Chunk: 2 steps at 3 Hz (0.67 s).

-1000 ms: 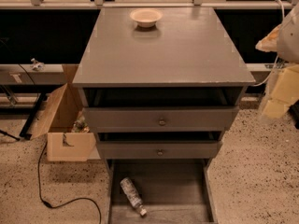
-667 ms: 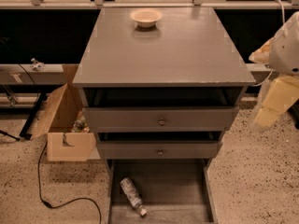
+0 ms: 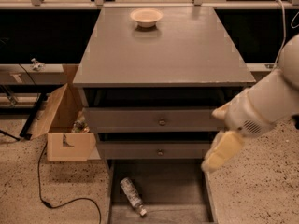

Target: Pick blue plastic bottle from bottom drawer and place on counter

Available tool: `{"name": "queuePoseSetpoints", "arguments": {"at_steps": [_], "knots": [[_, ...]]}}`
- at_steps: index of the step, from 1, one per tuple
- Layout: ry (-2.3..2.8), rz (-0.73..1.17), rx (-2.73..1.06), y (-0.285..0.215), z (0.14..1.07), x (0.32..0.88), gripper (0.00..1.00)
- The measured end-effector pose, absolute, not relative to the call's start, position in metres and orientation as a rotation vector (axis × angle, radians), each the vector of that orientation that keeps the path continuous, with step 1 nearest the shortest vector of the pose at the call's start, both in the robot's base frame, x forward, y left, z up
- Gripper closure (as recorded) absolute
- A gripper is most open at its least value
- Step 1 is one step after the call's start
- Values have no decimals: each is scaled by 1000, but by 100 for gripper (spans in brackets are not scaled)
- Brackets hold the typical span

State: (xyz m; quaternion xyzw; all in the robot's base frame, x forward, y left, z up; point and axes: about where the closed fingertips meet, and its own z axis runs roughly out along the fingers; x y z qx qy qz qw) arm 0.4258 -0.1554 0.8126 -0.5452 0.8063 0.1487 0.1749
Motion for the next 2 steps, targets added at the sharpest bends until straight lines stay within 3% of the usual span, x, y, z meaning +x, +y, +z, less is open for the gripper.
{"name": "queuePoseSetpoints", "arguments": {"at_steps": [1,2], "knots": [[2270,590,-1416,-111,727,416,0],[2269,587,-1420,-112,729,416,0]]}}
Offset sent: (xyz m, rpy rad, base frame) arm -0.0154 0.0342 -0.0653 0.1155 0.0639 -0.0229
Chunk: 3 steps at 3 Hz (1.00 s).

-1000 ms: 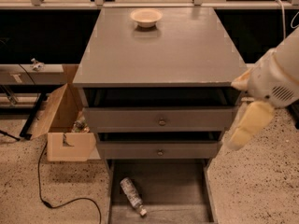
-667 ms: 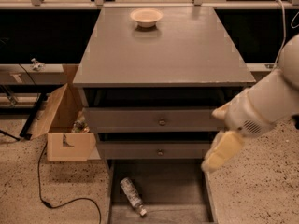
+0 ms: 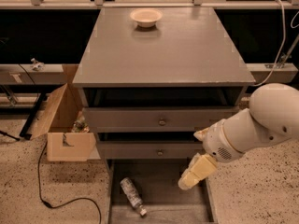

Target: Pick blue plastic bottle from bottom drawer and place on counter

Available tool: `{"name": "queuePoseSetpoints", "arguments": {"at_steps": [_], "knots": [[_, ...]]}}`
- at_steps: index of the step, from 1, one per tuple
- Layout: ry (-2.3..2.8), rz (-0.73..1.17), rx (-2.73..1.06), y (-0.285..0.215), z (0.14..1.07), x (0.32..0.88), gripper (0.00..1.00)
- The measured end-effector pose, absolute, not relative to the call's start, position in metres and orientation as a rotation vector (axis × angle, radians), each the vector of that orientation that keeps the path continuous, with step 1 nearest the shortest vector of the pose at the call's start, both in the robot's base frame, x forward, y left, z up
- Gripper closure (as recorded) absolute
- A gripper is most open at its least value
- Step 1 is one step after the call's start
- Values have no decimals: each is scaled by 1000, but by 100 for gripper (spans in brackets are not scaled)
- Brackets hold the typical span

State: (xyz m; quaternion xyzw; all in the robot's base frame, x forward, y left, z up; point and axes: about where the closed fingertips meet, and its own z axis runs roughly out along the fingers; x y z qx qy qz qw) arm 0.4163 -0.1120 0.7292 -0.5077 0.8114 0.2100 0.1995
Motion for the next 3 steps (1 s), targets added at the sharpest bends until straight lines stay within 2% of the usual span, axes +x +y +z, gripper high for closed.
{"name": "queuePoseSetpoints", "arguments": {"at_steps": [3], "knots": [[2131,841,-1411,-72,566,424,0]]}}
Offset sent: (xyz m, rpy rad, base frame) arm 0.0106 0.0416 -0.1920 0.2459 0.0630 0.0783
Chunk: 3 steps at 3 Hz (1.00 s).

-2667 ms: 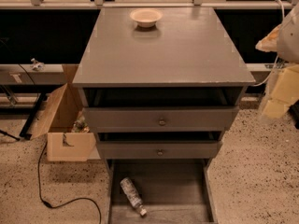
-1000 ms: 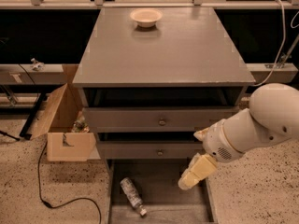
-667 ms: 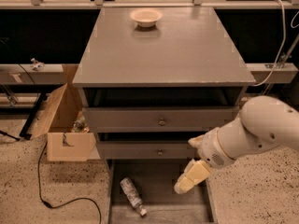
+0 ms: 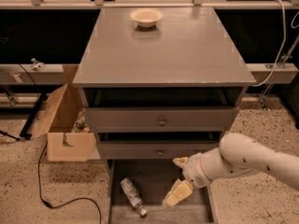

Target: Pick blue plastic bottle from bottom drawer and place on counter

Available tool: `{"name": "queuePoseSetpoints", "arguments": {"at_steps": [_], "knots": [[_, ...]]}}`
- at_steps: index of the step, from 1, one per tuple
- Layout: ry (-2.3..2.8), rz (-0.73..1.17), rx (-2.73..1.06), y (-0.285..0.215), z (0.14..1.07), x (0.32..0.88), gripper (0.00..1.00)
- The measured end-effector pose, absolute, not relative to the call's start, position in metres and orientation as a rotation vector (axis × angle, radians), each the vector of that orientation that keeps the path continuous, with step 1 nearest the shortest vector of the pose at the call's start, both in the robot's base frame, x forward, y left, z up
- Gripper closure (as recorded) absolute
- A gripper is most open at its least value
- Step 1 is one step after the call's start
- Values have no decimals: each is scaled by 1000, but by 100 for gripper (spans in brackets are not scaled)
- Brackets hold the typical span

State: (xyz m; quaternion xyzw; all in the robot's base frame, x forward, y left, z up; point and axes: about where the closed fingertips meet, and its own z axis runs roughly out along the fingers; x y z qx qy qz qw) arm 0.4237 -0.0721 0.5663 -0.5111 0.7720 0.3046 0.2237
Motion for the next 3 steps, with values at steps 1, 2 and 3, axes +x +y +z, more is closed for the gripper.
{"name": "queuePoseSetpoints", "arguments": {"at_steps": [1,2,3], "knots": [[2073,851,-1381,-55,504,433,0],[2084,852,-1335,-51,484,437,0],[2084,853,-1335,-51,483,437,0]]}}
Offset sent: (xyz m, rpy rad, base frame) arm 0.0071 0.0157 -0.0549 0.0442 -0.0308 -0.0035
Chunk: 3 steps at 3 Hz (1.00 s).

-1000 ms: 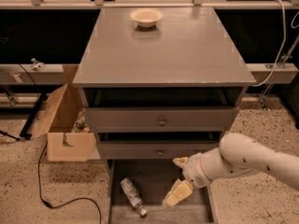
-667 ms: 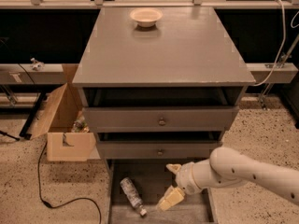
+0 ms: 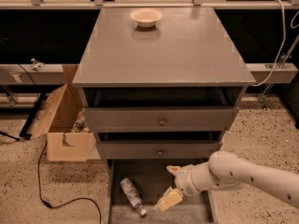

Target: Pick blue plastic bottle from bottom drawer and place on counter

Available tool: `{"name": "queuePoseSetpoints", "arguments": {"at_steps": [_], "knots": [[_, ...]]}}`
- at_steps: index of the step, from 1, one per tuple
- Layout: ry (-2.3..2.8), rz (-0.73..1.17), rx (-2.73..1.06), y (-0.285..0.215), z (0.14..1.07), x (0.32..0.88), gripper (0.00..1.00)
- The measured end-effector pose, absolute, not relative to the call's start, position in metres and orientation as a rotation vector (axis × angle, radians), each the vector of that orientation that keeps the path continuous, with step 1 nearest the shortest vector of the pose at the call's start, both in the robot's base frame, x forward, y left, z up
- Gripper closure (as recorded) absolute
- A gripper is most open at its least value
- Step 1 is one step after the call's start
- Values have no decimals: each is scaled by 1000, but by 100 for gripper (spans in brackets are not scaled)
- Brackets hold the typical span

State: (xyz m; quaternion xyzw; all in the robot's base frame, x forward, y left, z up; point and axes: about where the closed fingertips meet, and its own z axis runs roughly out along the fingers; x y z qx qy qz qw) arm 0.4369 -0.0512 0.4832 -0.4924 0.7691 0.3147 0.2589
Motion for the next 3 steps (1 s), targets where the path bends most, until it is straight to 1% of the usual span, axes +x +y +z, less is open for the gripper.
{"name": "queuePoseSetpoints", "arguments": {"at_steps": [1,2,3], "knots": [[2124,837,-1309,-51,438,447,0],[2161,776,-1250,-55,362,469,0],[2209,674,-1177,-45,278,498,0]]}}
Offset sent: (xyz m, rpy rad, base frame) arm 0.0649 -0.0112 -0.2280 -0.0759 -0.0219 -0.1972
